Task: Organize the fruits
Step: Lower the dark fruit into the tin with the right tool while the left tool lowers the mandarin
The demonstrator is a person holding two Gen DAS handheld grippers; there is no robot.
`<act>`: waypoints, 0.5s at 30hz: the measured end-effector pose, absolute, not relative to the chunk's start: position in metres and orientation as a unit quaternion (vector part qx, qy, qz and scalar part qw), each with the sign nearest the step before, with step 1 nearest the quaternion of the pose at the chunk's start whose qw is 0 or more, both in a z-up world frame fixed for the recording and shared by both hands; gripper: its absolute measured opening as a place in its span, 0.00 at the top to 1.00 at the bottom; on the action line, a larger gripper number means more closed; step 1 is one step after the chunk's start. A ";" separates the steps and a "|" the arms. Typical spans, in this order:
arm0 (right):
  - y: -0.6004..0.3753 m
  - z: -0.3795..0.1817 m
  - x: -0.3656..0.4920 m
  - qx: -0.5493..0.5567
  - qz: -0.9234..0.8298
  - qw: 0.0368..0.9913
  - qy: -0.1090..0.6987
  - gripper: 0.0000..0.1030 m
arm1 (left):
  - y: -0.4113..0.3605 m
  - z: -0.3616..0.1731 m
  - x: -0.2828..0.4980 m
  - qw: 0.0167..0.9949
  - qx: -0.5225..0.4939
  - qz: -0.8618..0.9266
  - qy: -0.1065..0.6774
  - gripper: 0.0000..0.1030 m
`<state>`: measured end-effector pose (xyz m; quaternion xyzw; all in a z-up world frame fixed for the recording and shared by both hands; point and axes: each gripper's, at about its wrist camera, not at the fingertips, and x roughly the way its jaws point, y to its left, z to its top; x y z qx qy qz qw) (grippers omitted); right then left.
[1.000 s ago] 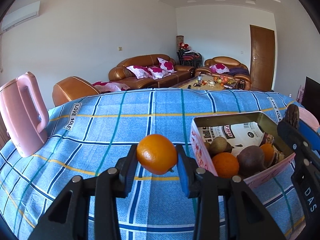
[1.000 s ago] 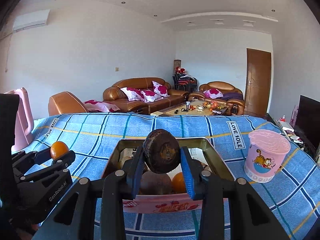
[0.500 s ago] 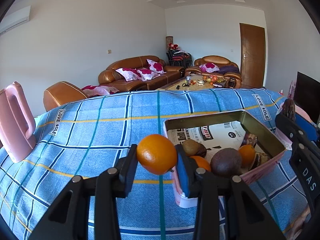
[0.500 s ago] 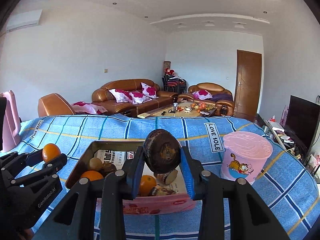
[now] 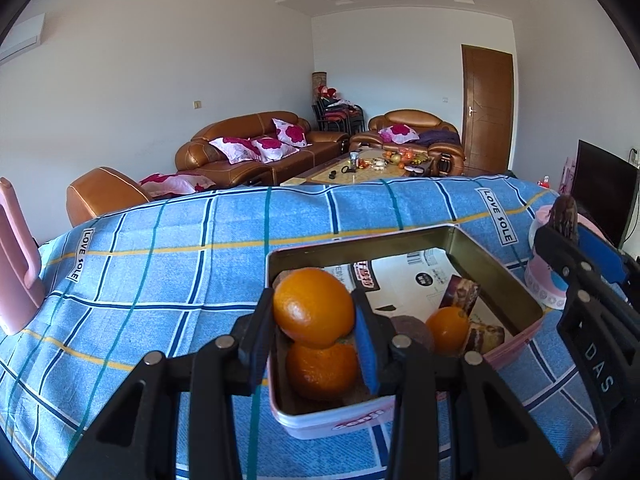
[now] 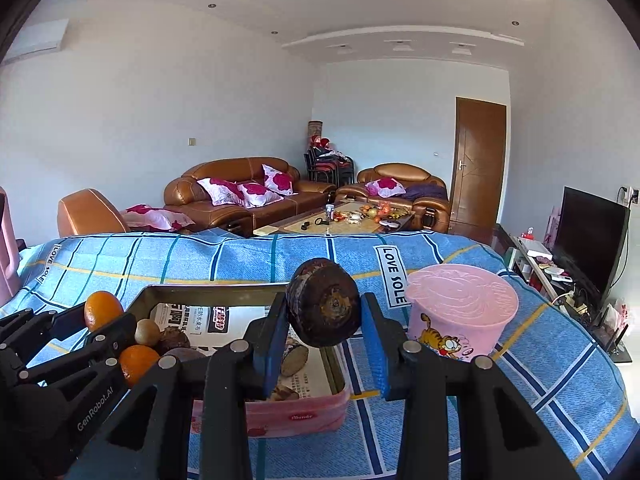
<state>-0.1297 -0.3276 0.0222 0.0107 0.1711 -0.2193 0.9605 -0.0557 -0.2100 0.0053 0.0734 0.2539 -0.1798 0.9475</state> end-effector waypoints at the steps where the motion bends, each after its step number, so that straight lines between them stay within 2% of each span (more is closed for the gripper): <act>1: -0.327 0.022 -0.130 0.009 -0.221 0.960 0.171 0.63 | -0.212 0.006 -0.055 0.947 0.072 -0.181 0.254 0.62; 15: -0.337 0.024 -0.122 0.008 -0.243 0.954 0.176 0.63 | -0.238 0.002 -0.035 0.936 0.062 -0.207 0.277 0.62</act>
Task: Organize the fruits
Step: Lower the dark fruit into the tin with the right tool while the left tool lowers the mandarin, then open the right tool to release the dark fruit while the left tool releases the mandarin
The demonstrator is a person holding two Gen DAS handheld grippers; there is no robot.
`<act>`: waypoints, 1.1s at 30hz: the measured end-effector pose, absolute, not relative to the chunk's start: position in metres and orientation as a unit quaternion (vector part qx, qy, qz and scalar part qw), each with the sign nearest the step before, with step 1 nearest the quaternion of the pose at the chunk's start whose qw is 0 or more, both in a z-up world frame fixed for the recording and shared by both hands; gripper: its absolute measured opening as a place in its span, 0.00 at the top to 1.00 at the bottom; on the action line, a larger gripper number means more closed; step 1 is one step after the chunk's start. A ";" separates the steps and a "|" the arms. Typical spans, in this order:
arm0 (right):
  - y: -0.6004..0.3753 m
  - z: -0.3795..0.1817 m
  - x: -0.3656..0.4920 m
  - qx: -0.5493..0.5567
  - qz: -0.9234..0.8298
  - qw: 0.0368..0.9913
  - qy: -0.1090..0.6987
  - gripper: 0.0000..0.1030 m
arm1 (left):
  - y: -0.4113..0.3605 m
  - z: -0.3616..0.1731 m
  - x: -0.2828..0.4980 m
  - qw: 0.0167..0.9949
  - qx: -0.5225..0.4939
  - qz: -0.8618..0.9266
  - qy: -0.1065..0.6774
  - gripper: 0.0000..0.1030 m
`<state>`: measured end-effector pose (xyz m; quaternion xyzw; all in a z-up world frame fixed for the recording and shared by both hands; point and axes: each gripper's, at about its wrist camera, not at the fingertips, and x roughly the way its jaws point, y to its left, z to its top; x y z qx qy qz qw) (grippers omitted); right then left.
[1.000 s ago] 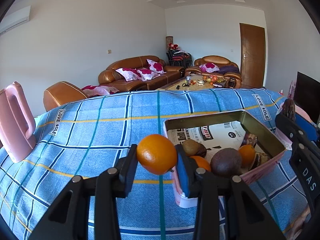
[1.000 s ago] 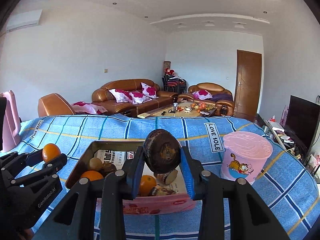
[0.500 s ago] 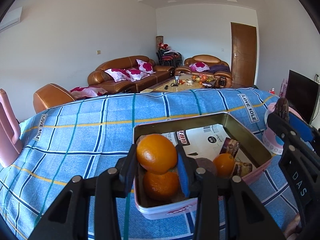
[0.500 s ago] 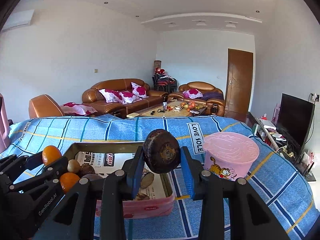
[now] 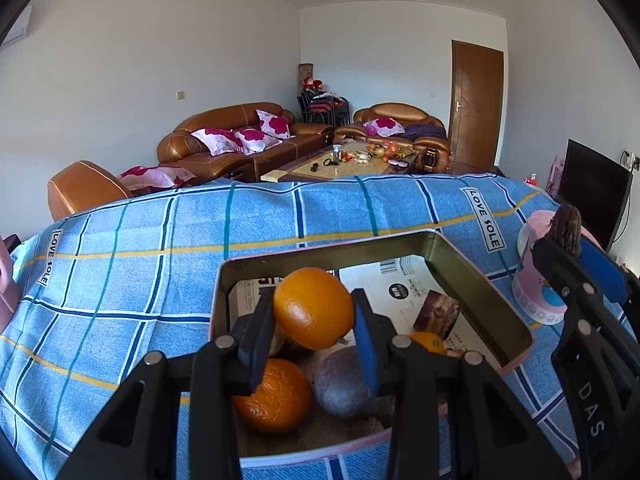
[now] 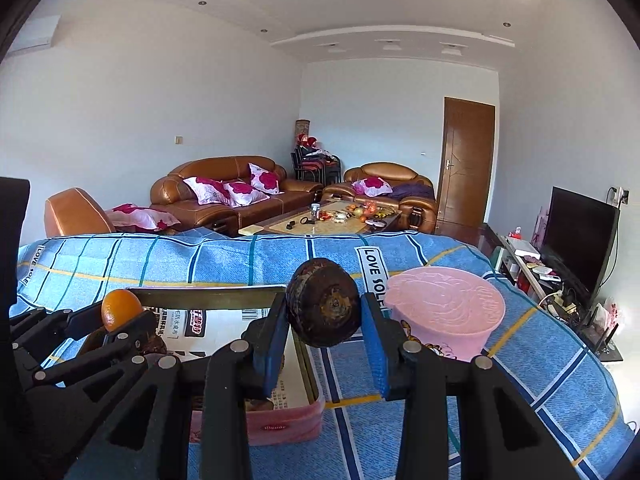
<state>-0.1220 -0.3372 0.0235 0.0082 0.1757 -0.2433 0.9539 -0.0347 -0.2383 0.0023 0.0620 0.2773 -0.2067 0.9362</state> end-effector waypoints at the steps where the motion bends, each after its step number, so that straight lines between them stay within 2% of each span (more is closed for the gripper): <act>1: -0.337 0.023 -0.121 0.007 -0.243 0.954 0.176 0.63 | -0.238 0.002 -0.032 0.935 0.058 -0.206 0.281 0.62; 17: -0.335 0.020 -0.078 -0.002 -0.216 0.953 0.214 0.63 | -0.229 -0.005 -0.005 0.930 0.042 -0.195 0.309 0.62; 33: -0.329 0.001 -0.038 -0.002 -0.110 0.948 0.300 0.63 | -0.227 -0.014 0.014 0.916 0.043 -0.199 0.346 0.63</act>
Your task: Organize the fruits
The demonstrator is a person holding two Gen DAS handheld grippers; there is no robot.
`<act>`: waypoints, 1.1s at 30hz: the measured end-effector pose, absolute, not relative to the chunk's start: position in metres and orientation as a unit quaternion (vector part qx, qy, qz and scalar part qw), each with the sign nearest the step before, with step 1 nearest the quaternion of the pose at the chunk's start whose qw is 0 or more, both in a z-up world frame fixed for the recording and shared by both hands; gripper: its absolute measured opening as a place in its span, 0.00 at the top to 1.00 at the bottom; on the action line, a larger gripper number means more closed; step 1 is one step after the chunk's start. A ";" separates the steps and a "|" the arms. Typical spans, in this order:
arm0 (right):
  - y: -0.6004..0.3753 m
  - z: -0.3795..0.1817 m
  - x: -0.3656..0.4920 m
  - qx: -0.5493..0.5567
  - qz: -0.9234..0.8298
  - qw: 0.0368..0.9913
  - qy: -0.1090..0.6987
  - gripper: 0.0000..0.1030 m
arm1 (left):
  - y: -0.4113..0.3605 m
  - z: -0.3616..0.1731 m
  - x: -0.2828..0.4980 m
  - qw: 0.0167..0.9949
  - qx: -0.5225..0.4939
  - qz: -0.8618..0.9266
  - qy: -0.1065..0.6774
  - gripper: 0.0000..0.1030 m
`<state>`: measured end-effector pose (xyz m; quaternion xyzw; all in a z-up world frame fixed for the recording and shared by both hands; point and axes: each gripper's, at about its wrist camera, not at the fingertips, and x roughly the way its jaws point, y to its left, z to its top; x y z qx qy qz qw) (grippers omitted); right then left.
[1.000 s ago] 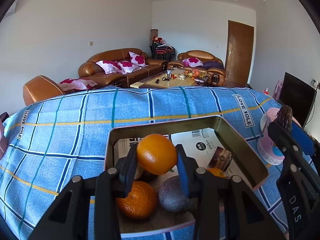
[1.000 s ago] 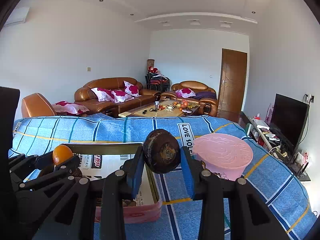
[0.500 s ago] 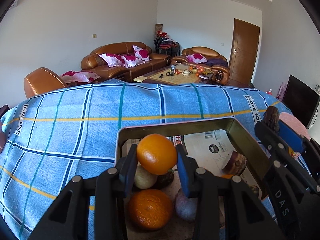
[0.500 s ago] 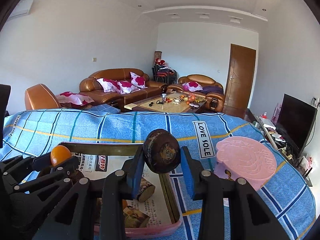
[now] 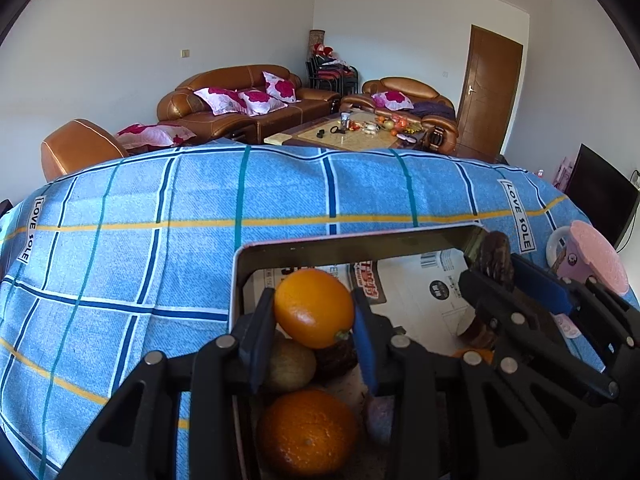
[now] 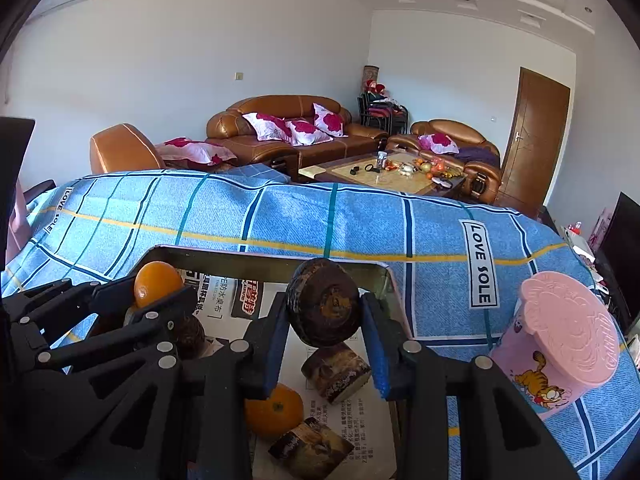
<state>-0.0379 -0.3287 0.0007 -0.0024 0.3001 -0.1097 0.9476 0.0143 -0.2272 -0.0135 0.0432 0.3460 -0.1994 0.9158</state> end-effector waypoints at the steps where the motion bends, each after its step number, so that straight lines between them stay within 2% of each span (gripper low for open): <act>1: -0.330 -0.001 -0.036 0.002 -0.105 0.947 0.304 0.63 | -0.227 -0.014 0.014 0.916 0.045 -0.200 0.346 0.63; 15: -0.339 -0.012 -0.029 0.048 -0.041 0.940 0.337 0.62 | -0.223 -0.012 0.014 0.916 0.041 -0.202 0.345 0.62; 19: -0.346 -0.009 -0.037 0.071 -0.029 0.943 0.324 0.56 | -0.224 -0.012 0.011 0.916 0.045 -0.202 0.343 0.60; 22: -0.350 -0.007 -0.043 0.085 -0.023 0.947 0.308 0.51 | -0.221 -0.009 0.006 0.923 0.040 -0.197 0.330 0.47; 27: -0.356 -0.001 -0.058 0.110 -0.026 0.956 0.272 0.47 | -0.219 -0.004 -0.005 0.927 0.038 -0.205 0.311 0.33; 28: -0.358 0.001 -0.062 0.115 -0.032 0.958 0.261 0.46 | -0.219 -0.004 -0.007 0.929 0.043 -0.200 0.307 0.21; 29: -0.360 0.003 -0.067 0.120 -0.039 0.960 0.249 0.46 | -0.220 -0.003 -0.010 0.932 0.049 -0.195 0.302 0.03; 30: -0.361 0.004 -0.072 0.124 -0.047 0.963 0.236 0.44 | -0.220 -0.001 -0.013 0.936 0.050 -0.190 0.293 0.00; 33: -0.360 0.012 -0.090 0.120 -0.076 0.972 0.189 0.36 | -0.217 0.005 -0.021 0.945 0.050 -0.186 0.266 0.00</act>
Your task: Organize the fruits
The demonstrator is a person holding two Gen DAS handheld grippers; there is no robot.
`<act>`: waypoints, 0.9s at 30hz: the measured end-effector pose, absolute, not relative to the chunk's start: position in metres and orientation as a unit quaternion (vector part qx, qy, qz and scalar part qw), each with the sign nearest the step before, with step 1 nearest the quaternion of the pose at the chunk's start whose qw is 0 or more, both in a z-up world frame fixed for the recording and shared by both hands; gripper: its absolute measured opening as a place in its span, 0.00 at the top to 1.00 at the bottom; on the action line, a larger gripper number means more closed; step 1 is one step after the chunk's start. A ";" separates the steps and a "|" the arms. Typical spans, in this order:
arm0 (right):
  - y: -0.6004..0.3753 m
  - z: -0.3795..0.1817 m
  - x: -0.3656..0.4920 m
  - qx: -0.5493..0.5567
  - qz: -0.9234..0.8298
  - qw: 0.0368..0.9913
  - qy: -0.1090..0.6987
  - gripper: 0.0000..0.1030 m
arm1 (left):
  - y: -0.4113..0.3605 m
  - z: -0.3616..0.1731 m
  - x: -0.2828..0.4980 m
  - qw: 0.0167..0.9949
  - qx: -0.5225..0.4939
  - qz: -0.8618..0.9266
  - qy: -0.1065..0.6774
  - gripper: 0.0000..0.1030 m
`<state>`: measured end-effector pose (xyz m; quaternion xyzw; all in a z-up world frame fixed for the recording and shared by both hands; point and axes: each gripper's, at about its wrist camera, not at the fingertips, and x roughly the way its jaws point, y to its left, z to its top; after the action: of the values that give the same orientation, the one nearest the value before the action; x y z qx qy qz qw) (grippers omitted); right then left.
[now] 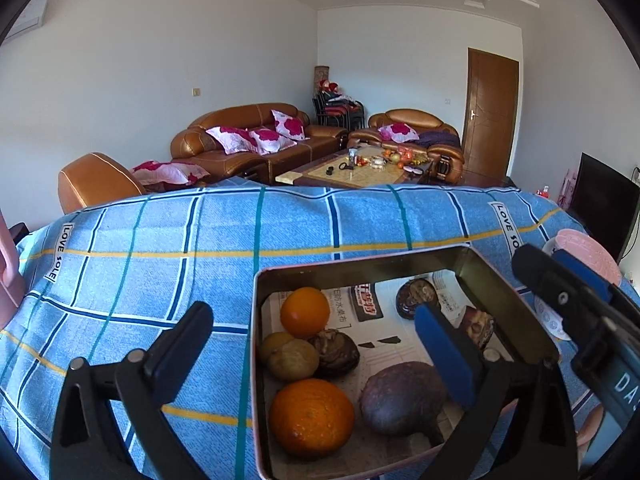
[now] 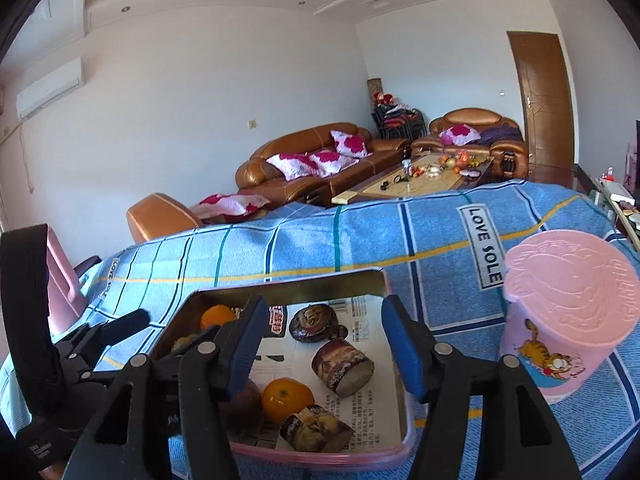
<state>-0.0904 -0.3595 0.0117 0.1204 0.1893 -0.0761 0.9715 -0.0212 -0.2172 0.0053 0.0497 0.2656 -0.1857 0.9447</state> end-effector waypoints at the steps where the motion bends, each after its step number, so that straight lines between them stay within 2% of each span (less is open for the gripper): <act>1: -0.357 0.014 -0.096 0.115 -0.086 0.974 0.173 0.34 | -0.217 0.006 -0.022 0.945 0.054 -0.187 0.263 0.00; 4: -0.347 0.022 -0.109 0.088 -0.116 0.979 0.140 0.21 | -0.217 0.007 -0.026 0.947 0.064 -0.180 0.260 0.00; 11: -0.324 0.026 -0.114 0.014 -0.134 0.981 0.139 0.20 | -0.206 0.009 -0.038 0.952 0.061 -0.165 0.250 0.00; 20: -0.321 0.027 -0.138 0.028 -0.136 0.983 0.118 0.20 | -0.185 0.017 -0.071 0.968 0.047 -0.153 0.195 0.00; 27: -0.312 0.029 -0.160 0.025 -0.147 0.985 0.084 0.20 | -0.174 0.019 -0.085 0.971 0.041 -0.152 0.181 0.00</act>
<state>-0.1596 -0.3120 0.0289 0.0255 0.0841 -0.1467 0.9853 -0.0852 -0.1742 0.0191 0.0406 0.1807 -0.1524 0.9708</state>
